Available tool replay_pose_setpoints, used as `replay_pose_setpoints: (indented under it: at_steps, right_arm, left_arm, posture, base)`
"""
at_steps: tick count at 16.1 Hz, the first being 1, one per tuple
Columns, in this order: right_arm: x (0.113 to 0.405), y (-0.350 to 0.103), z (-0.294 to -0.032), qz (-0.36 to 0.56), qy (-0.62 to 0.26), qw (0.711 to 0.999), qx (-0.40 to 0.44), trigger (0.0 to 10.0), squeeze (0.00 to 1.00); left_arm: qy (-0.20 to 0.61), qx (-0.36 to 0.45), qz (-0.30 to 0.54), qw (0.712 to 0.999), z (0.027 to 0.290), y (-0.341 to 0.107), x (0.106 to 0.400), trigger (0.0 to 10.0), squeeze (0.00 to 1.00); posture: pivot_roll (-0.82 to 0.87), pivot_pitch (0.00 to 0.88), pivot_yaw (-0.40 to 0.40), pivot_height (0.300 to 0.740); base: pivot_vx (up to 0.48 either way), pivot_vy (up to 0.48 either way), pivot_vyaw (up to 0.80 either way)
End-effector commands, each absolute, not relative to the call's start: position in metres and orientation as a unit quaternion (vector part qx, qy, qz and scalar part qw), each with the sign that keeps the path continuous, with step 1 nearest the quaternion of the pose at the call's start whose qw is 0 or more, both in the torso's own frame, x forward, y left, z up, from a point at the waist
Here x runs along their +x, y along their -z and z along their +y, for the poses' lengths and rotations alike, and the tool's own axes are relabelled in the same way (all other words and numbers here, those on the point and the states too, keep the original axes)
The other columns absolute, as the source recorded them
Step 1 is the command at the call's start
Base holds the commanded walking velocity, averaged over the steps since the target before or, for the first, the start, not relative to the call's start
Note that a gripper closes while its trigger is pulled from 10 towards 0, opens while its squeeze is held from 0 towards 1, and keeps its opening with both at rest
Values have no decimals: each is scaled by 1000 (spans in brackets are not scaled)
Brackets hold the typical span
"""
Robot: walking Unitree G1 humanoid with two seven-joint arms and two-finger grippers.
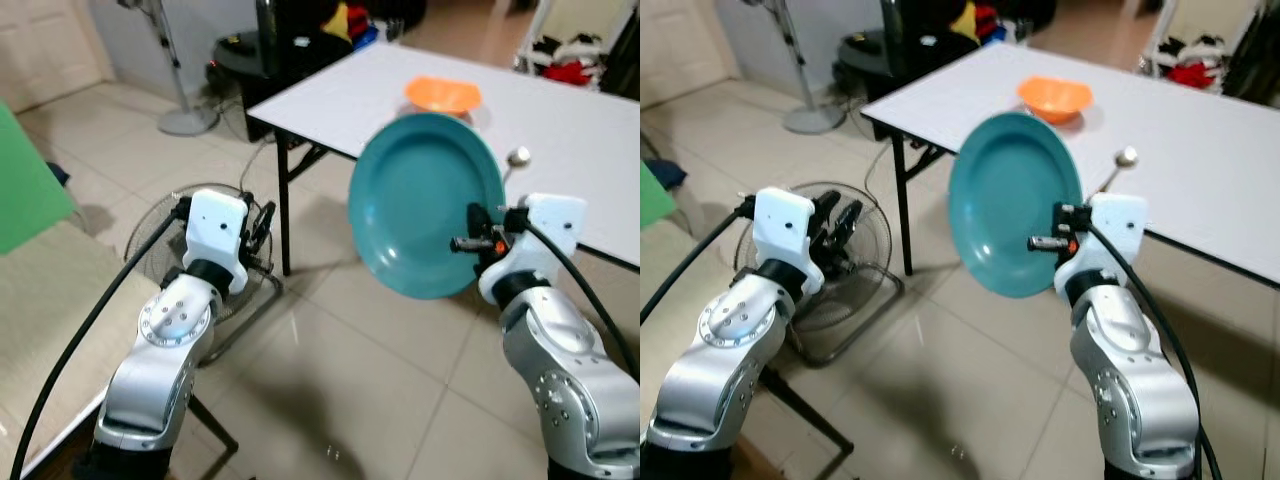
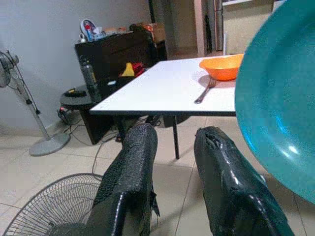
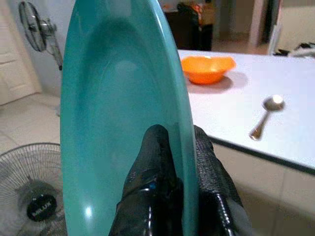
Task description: Setting the table
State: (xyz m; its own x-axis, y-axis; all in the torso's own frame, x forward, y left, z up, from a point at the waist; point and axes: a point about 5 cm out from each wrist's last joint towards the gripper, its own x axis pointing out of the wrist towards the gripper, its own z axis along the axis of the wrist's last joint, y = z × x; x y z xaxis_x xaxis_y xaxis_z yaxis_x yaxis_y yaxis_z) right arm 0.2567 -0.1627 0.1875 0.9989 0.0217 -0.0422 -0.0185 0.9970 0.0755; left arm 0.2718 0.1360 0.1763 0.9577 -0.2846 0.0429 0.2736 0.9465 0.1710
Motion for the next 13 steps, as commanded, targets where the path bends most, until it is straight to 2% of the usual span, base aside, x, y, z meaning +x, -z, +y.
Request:
replay_pose_setpoints:
  at_steps: [1, 3, 7, 13]
  right_arm:
    - [258, -195, -162, 5, -17, 999, 34, 10000, 0]
    - [259, -194, -161, 10, -20, 999, 37, 10000, 0]
    - [260, -194, -160, 13, -27, 998, 46, 10000, 0]
    - [261, -193, -161, 29, -41, 996, 75, 10000, 0]
  left_arm:
    - [143, 79, -28, 986, 137, -174, 271, 10000, 0]
    - [143, 80, -27, 986, 139, -175, 272, 10000, 0]
    - [141, 78, -27, 987, 142, -174, 274, 10000, 0]
    - [154, 70, -26, 985, 141, -172, 274, 10000, 0]
  posture:
    - [63, 0, 20, 740]
    - [64, 0, 20, 740]
    - [53, 0, 30, 740]
    - [48, 0, 29, 740]
  base:
    - [277, 0, 0]
    - [292, 0, 0]
    - [293, 0, -742]
    - [295, 0, 0]
